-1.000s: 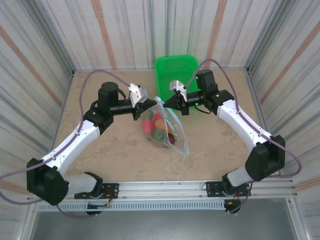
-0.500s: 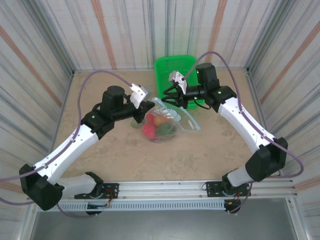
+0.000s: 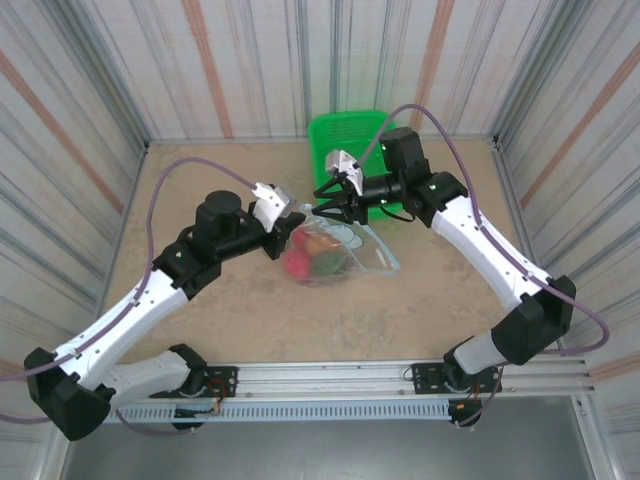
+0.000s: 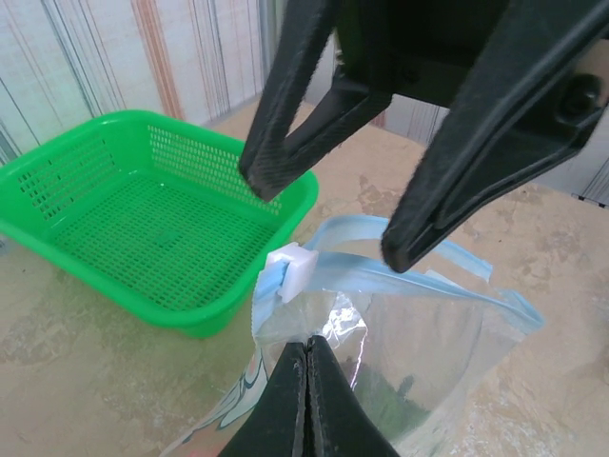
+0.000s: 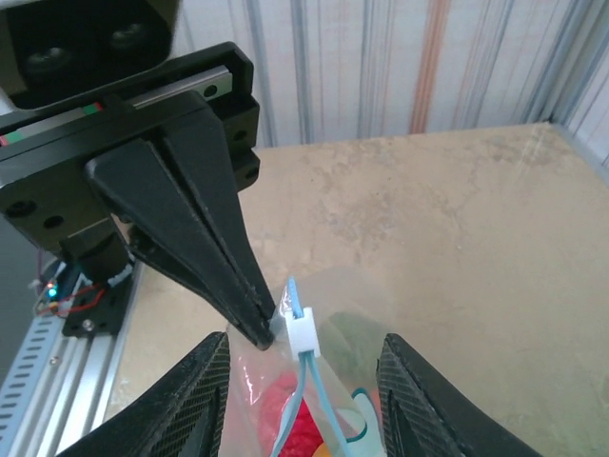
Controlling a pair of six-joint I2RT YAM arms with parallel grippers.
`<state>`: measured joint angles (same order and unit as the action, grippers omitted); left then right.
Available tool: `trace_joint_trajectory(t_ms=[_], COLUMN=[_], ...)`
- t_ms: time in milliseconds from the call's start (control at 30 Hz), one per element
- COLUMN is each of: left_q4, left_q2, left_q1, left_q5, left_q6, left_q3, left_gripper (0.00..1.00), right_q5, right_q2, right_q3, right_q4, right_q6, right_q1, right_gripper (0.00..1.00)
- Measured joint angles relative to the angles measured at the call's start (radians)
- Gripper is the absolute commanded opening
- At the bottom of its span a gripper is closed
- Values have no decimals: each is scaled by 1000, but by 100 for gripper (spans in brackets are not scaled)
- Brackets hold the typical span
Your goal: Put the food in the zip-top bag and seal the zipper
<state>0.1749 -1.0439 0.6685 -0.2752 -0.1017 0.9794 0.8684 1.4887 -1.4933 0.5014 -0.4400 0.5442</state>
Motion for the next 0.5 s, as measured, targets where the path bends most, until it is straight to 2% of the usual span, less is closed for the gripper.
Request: trace_joint_trajectory(t_ms=[200,500], left_q4=[-16,-16], left_q2=[1,1], left_q1=[2,2], left_q5=[0,0], left_q6=[-17,-26], left_q3=[-12,-12], left_gripper=[0,0], right_q5=[30,52], right_q2=[50,90], right_q3=[-51,-101], right_q4=[99,164], right_q6=[-71,-96], right_q1=[2,11], right_gripper=[33,26])
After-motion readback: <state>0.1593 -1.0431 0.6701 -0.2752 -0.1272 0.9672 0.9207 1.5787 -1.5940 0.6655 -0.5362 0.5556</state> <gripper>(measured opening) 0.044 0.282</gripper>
